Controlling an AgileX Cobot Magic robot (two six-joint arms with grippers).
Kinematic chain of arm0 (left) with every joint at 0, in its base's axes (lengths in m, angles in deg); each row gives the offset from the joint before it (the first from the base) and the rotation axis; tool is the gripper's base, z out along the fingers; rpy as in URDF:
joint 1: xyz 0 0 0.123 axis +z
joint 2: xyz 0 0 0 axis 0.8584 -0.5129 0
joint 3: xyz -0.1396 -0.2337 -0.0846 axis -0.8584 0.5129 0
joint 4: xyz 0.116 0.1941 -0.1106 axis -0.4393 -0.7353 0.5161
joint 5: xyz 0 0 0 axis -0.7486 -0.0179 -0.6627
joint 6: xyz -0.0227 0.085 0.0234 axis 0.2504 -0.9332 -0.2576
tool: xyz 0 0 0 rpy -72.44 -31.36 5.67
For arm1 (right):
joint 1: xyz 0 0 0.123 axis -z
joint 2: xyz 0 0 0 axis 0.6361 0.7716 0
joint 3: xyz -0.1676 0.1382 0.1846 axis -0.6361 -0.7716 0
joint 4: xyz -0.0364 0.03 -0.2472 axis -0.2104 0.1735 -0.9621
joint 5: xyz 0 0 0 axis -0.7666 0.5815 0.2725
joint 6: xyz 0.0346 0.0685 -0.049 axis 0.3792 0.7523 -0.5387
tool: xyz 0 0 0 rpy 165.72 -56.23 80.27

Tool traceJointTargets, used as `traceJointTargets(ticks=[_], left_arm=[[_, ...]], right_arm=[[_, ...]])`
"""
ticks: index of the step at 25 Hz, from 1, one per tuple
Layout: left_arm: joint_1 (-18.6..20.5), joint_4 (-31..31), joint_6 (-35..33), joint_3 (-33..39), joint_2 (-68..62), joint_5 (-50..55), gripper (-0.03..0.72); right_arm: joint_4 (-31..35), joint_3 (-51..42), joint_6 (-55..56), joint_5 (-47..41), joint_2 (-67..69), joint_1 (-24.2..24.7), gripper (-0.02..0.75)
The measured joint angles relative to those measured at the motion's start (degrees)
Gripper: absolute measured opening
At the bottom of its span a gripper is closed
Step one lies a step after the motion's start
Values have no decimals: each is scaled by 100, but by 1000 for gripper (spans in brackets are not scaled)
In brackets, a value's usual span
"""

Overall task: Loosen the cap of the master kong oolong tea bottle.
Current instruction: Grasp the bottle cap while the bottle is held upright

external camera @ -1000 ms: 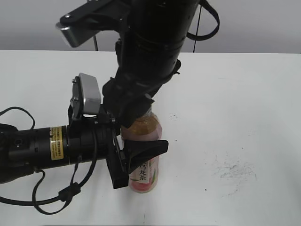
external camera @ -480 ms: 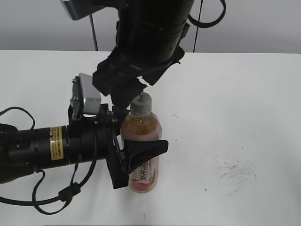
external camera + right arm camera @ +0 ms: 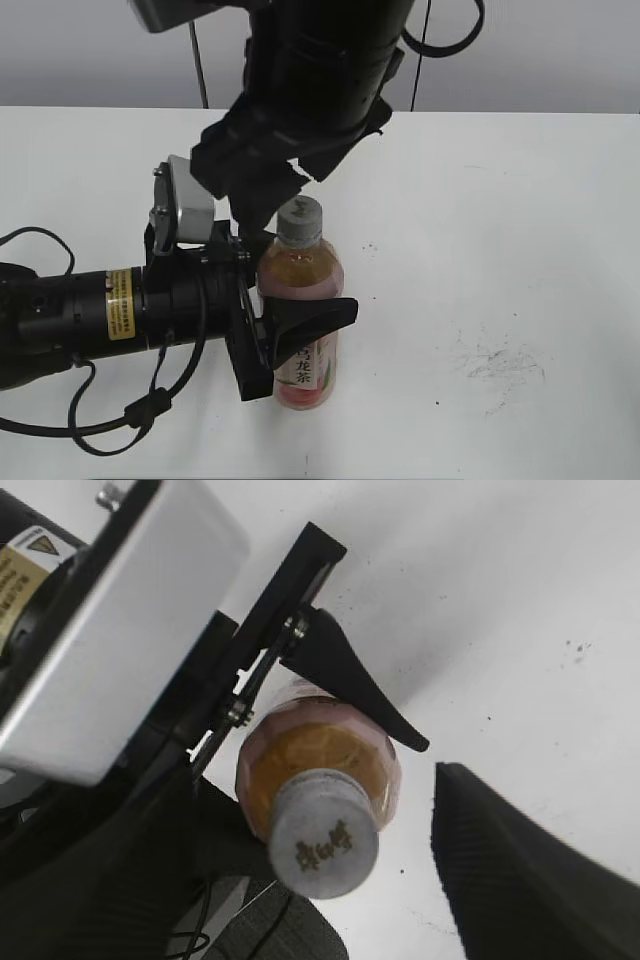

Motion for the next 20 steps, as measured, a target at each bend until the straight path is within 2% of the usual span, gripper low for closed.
traceJointTargets(ticks=[17, 20], left_arm=[[0, 0, 0, 0, 0, -5, 445], [0, 0, 0, 0, 0, -5, 445]], right_arm=[[168, -350, -64, -10, -107, 177, 496], [170, -350, -85, -10, -107, 177, 464]])
